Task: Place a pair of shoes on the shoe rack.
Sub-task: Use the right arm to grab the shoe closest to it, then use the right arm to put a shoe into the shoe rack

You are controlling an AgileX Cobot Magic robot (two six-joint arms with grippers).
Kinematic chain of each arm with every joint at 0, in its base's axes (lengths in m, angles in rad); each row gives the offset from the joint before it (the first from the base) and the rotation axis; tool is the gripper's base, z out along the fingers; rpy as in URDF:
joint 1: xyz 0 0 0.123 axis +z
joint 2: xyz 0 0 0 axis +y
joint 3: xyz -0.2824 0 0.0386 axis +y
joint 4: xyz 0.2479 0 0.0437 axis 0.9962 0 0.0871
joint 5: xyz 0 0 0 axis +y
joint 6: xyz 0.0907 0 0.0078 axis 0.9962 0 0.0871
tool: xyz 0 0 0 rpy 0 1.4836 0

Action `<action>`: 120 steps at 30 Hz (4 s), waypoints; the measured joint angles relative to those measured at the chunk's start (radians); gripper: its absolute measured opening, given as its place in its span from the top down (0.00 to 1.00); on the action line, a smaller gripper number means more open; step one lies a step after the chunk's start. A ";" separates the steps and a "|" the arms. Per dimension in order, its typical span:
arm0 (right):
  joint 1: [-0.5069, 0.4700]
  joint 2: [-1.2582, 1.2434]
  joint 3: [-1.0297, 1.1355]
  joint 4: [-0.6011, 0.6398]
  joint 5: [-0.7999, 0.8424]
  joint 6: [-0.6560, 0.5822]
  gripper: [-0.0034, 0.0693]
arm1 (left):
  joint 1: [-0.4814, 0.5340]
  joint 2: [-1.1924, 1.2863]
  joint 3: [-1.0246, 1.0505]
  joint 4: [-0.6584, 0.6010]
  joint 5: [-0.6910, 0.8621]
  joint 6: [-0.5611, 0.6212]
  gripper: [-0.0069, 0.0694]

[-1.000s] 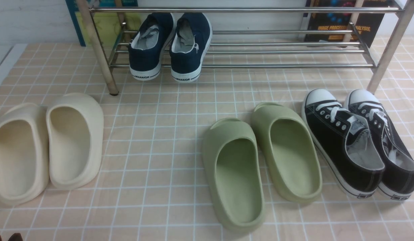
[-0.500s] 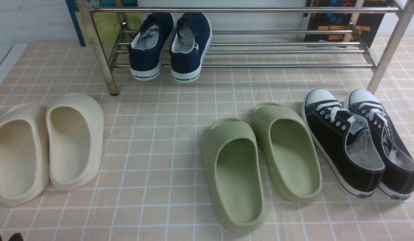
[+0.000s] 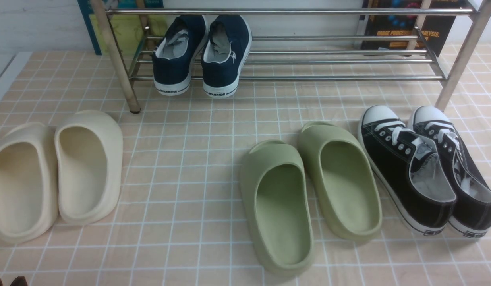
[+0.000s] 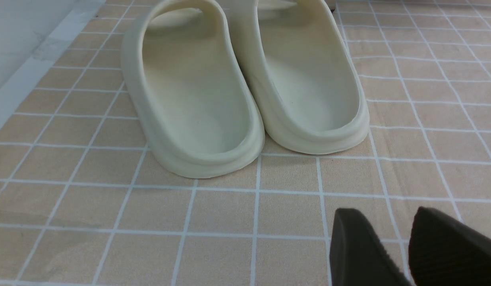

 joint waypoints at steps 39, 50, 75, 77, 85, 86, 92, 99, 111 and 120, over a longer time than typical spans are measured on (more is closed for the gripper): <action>0.273 1.178 -1.114 -0.712 0.910 -0.425 0.97 | 0.000 0.000 0.000 0.001 0.000 0.000 0.60; 0.335 1.422 -1.170 -0.792 0.858 -0.370 0.78 | 0.000 0.000 0.000 0.001 0.000 0.000 0.60; 0.336 1.790 -1.226 -0.917 0.594 -0.249 0.95 | 0.000 0.000 0.000 0.001 -0.001 0.000 0.60; 0.336 1.767 -1.280 -0.916 0.657 -0.253 0.95 | 0.000 0.000 0.000 0.001 -0.001 0.000 0.60; 0.336 1.753 -1.507 -0.912 0.711 -0.321 0.95 | 0.000 0.000 0.000 0.001 -0.001 0.000 0.60; 0.336 1.760 -1.524 -0.914 0.713 -0.321 0.95 | 0.000 0.000 0.000 0.001 -0.001 0.000 0.60; 0.336 1.881 -1.681 -0.937 0.722 -0.321 0.95 | 0.000 0.000 0.000 0.002 -0.001 0.000 0.60; 0.336 2.062 -1.887 -0.940 0.723 -0.321 0.95 | 0.000 0.000 0.000 0.002 -0.001 0.000 0.60; 0.302 2.260 -2.201 -0.939 0.690 -0.258 0.95 | 0.000 0.000 0.000 0.006 -0.001 0.000 0.60; 0.283 2.278 -2.207 -0.937 0.597 -0.244 0.92 | 0.000 0.000 0.000 0.010 -0.001 0.000 0.60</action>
